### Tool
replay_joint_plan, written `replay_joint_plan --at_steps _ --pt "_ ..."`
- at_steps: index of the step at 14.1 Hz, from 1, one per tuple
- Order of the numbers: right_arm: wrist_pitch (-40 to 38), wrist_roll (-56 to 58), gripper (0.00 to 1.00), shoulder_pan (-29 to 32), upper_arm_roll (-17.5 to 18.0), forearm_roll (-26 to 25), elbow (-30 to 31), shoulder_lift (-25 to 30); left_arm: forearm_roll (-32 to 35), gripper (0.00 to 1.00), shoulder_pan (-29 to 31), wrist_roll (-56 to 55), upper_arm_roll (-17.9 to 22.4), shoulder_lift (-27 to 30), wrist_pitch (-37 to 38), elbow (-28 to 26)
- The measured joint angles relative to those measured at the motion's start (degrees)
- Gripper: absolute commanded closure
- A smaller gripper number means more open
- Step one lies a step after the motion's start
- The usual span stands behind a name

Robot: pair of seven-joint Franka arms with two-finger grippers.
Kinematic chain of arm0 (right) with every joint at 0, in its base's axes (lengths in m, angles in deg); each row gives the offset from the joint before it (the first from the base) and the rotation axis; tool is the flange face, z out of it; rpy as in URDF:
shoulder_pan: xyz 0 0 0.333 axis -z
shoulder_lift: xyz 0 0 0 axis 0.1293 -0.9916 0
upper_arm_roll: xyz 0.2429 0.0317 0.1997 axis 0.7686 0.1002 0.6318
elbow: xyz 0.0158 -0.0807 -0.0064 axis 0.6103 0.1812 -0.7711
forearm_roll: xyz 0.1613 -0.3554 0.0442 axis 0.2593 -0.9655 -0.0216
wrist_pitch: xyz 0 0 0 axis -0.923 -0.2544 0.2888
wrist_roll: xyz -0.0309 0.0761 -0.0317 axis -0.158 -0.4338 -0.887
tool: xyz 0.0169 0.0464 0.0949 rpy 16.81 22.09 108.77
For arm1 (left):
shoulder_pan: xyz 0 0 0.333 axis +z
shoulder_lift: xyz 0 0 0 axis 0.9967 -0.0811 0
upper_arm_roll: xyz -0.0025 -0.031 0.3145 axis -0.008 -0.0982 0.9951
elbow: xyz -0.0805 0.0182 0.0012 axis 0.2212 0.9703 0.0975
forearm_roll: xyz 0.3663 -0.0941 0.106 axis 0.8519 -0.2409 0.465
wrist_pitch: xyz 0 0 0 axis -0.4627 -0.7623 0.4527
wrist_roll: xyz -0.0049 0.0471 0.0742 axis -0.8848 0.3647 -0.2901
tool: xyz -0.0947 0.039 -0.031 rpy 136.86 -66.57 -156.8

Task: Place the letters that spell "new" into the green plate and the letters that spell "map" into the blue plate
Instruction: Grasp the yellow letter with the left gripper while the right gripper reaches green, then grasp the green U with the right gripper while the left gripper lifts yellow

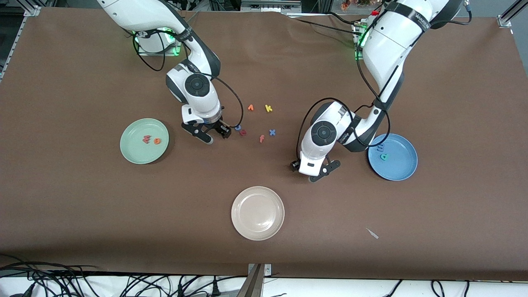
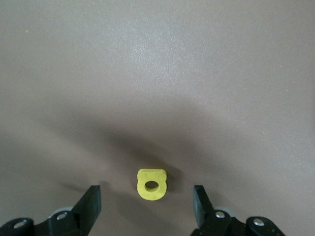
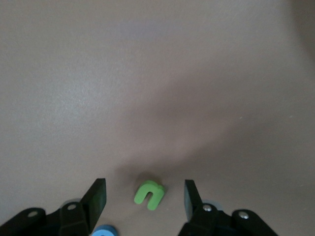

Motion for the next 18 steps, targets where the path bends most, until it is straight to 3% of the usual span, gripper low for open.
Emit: replay_joint_plan --at_steps 5,9,12,16,18 --pt "0.4 -1.6 0.28 -0.6 0.0 0.0 0.0 -1.7 0.0 0.26 -0.2 -0.1 0.8 -0.7 0.0 0.1" --pt "1.1 -2.0 0.34 -0.8 0.0 0.0 0.0 -2.6 0.1 0.46 -1.8 -0.3 2.0 -1.2 -0.4 1.0" --pt "1.6 -2.8 0.45 -1.3 0.0 0.0 0.0 -3.1 0.1 0.60 -2.1 -0.6 2.2 -1.2 -0.4 1.3" --pt "2.2 -3.2 0.69 -1.9 0.0 0.0 -0.1 -3.1 0.3 0.82 -2.2 -0.6 2.3 -1.3 -0.4 1.7" --pt "2.3 -3.2 0.70 -1.9 0.0 0.0 -0.1 -3.1 0.3 0.89 -2.3 -0.6 2.3 -1.3 -0.4 1.7"
